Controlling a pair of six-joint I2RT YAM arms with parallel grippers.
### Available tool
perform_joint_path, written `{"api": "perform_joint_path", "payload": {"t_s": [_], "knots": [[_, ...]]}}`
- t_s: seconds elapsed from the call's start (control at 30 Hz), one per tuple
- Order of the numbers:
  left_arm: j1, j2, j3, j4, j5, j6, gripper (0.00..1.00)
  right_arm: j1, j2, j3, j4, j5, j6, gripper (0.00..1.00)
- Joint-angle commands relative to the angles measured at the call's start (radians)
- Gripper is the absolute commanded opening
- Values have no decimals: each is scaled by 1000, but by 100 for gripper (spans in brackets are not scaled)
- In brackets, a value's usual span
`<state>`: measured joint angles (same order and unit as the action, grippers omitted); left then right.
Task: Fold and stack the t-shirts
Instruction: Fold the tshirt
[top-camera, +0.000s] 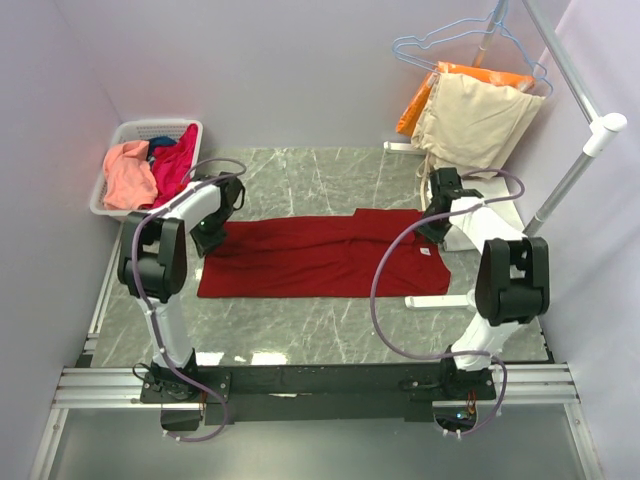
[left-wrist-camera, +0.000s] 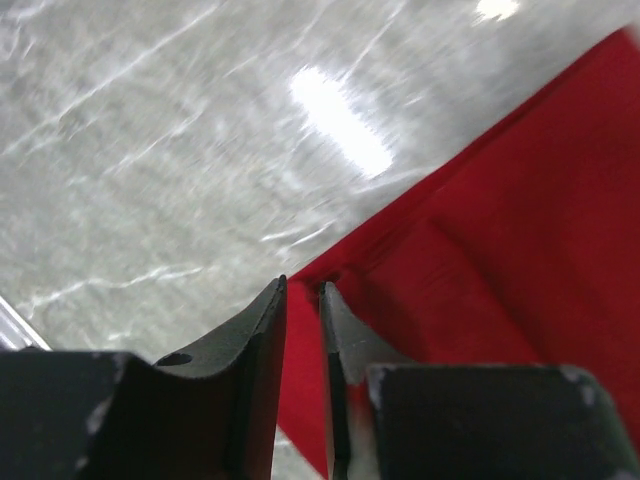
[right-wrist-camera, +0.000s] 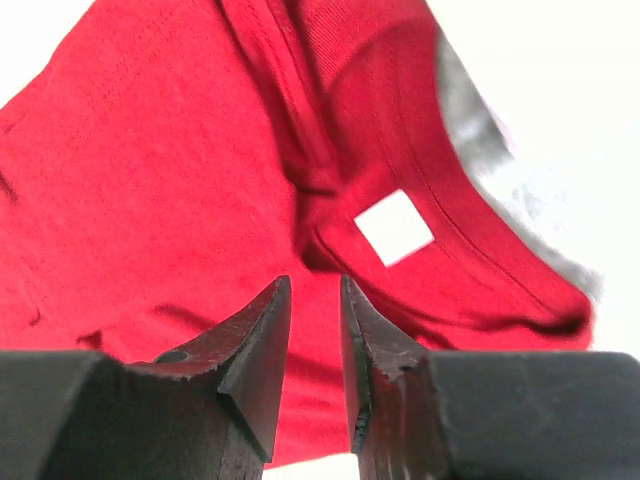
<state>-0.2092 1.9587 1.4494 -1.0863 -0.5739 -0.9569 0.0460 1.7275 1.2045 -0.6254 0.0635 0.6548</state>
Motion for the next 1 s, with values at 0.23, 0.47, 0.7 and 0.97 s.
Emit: {"api": "perform_joint_path", "payload": {"t_s": [0.23,0.47,0.7,0.97], "knots": [[-6,-129,-26,136,84,49,25,15,-106,-5,0,32,17,35],[-6,-14,51,186,174,96,27,35,-28,92,-2,4,8,34],[-6,112,124,224,174,113,27,41,9,112,0,-22,-3,33],[-9,77,60,204,187,107,26,43,17,121,-7,-17,-6,32]]}}
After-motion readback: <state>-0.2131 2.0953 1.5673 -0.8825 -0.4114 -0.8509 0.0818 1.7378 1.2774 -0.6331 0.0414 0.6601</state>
